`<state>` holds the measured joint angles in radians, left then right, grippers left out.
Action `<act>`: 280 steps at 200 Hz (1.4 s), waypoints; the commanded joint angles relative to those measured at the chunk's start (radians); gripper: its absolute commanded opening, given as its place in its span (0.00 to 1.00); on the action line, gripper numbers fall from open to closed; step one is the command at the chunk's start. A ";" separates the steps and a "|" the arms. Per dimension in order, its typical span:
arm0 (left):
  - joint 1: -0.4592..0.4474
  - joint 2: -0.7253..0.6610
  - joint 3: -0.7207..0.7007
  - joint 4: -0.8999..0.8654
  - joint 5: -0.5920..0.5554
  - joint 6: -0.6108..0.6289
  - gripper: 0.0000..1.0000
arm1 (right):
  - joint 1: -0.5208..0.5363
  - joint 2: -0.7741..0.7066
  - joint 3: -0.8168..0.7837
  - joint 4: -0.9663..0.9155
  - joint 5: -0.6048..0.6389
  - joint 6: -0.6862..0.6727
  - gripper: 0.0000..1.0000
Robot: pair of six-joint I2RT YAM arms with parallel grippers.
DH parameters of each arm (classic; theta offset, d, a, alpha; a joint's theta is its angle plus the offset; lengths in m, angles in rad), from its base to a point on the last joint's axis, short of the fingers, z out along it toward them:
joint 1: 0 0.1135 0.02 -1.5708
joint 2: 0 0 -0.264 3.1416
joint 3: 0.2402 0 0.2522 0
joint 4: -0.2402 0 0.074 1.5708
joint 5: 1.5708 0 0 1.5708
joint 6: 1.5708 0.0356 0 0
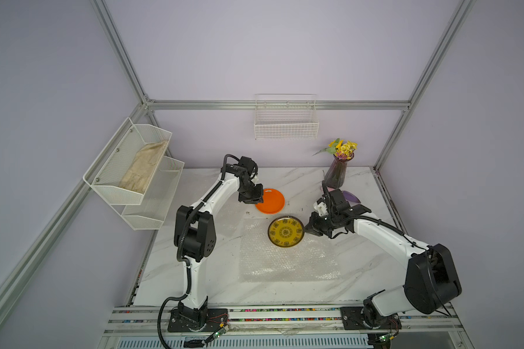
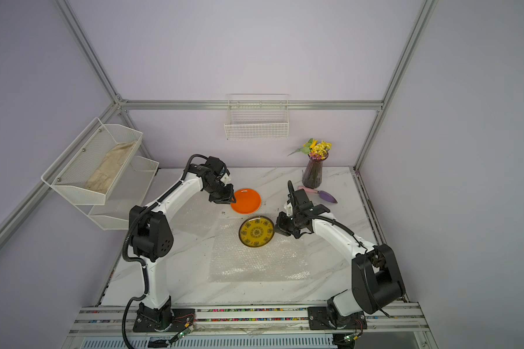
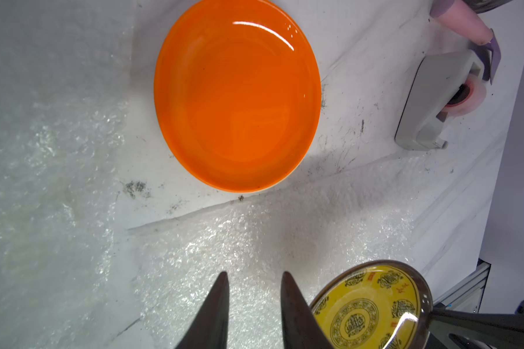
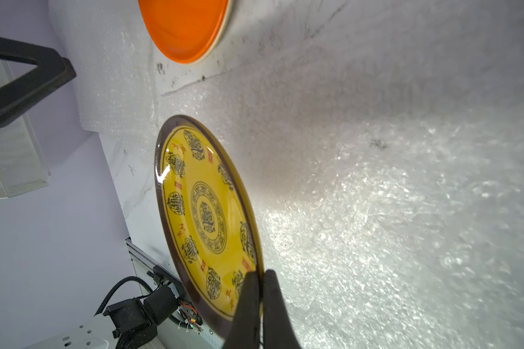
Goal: Wrap dinner plates in bubble wrap
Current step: Place the plate on the bubble wrap, then wrap the plate in the bubble wrap.
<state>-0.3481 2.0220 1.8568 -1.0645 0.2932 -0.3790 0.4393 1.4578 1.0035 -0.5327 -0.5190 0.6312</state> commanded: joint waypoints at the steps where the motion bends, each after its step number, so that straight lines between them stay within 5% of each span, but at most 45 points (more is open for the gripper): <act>1: -0.022 -0.076 -0.093 0.013 -0.012 0.000 0.30 | 0.013 -0.020 -0.061 0.028 -0.018 0.026 0.00; 123: -0.077 -0.132 -0.278 0.058 0.018 -0.068 0.29 | 0.044 0.043 -0.181 0.041 0.000 -0.040 0.00; 139: -0.102 -0.162 -0.339 0.055 0.045 -0.088 0.29 | 0.044 0.015 -0.129 -0.069 0.096 -0.080 0.33; 159: -0.150 -0.211 -0.452 0.057 0.049 -0.130 0.29 | 0.044 -0.025 -0.066 -0.123 0.158 -0.148 0.46; 194: -0.214 -0.291 -0.653 0.071 0.058 -0.195 0.28 | 0.081 -0.046 -0.031 -0.131 0.006 -0.512 0.59; 240: -0.212 -0.332 -0.830 0.114 0.039 -0.198 0.28 | 0.268 -0.059 0.016 -0.351 0.133 -1.103 0.57; 280: -0.210 -0.340 -0.810 0.081 -0.009 -0.194 0.29 | 0.472 -0.080 -0.049 -0.419 0.311 -1.205 0.58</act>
<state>-0.5629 1.7168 1.0466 -0.9867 0.3027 -0.5617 0.8192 1.3998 0.9955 -0.8314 -0.3305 -0.3805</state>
